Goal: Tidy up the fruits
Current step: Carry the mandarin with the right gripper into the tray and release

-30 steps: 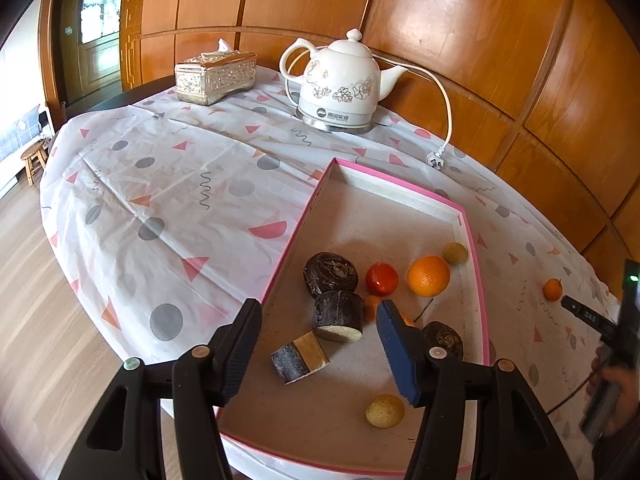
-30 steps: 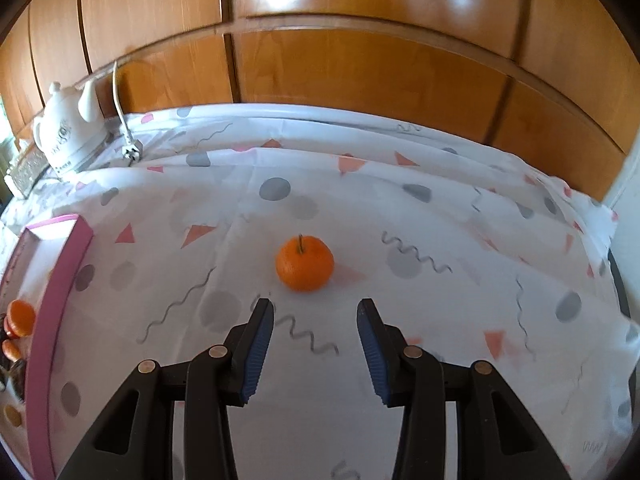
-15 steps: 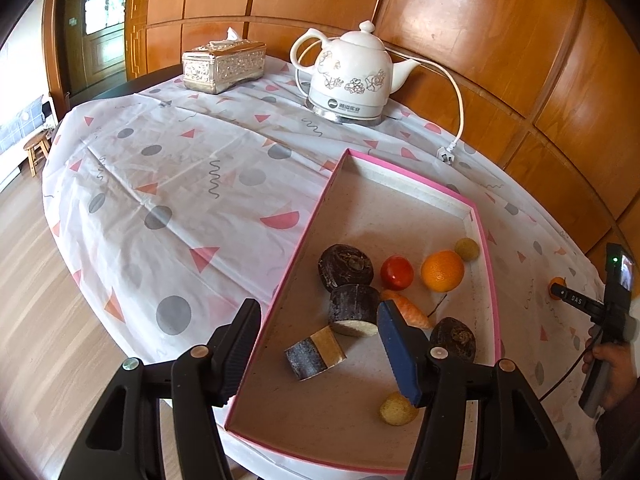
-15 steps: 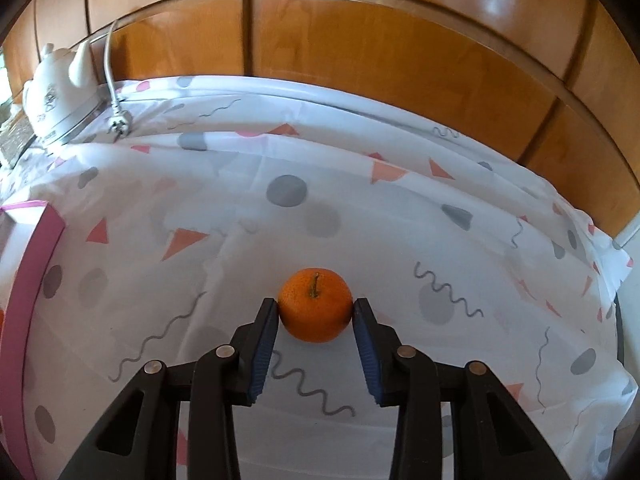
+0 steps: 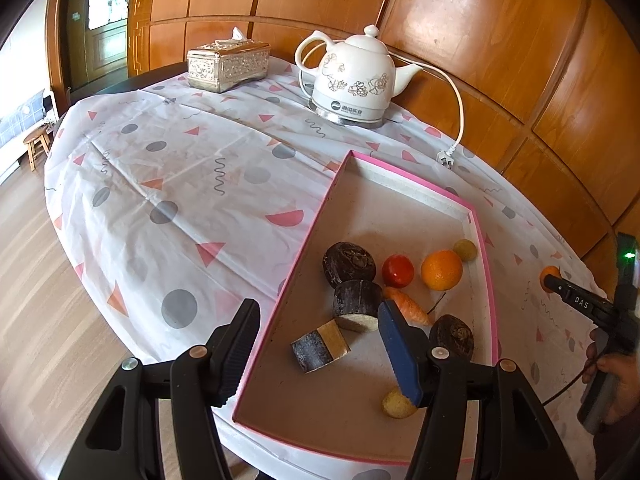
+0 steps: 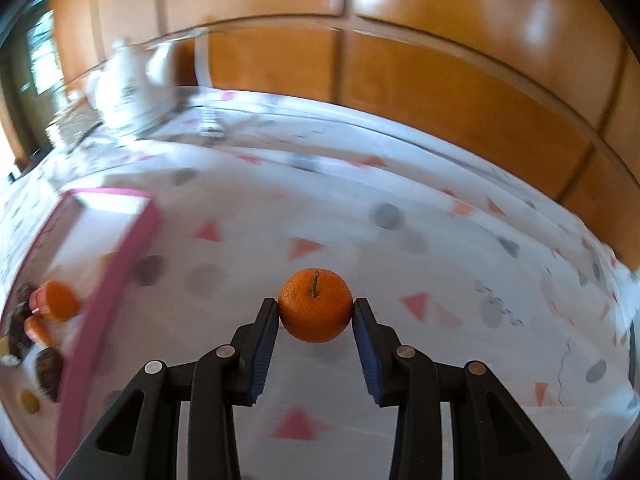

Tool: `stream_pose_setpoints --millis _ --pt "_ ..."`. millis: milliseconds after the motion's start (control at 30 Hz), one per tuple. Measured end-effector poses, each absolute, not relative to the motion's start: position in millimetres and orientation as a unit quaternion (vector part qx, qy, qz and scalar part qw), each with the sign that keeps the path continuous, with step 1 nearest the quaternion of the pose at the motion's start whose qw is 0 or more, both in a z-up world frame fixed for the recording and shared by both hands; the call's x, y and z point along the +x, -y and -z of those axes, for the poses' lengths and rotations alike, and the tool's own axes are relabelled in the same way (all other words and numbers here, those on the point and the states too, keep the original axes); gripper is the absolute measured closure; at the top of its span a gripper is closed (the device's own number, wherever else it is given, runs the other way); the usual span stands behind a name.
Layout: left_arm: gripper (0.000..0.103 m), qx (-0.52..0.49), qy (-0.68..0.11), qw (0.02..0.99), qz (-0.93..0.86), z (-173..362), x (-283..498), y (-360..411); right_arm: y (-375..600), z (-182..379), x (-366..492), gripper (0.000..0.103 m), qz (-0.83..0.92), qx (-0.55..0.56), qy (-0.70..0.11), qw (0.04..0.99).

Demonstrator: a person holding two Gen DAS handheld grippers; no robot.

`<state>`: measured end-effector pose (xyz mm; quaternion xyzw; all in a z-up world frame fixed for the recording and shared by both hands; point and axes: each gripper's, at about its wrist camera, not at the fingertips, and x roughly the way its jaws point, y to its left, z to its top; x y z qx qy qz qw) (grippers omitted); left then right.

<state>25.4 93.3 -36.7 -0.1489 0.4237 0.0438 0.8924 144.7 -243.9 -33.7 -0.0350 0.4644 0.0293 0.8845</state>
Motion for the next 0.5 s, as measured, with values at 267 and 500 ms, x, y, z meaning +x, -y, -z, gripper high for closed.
stream_pose_setpoints --millis 267,500 --pt "0.041 -0.156 -0.417 0.894 -0.046 35 19 -100 171 14 133 0.065 -0.14 -0.033 -0.455 0.879" --pt "0.041 -0.164 -0.415 0.894 -0.05 36 16 -107 108 6 119 0.065 -0.22 -0.045 -0.448 0.865"
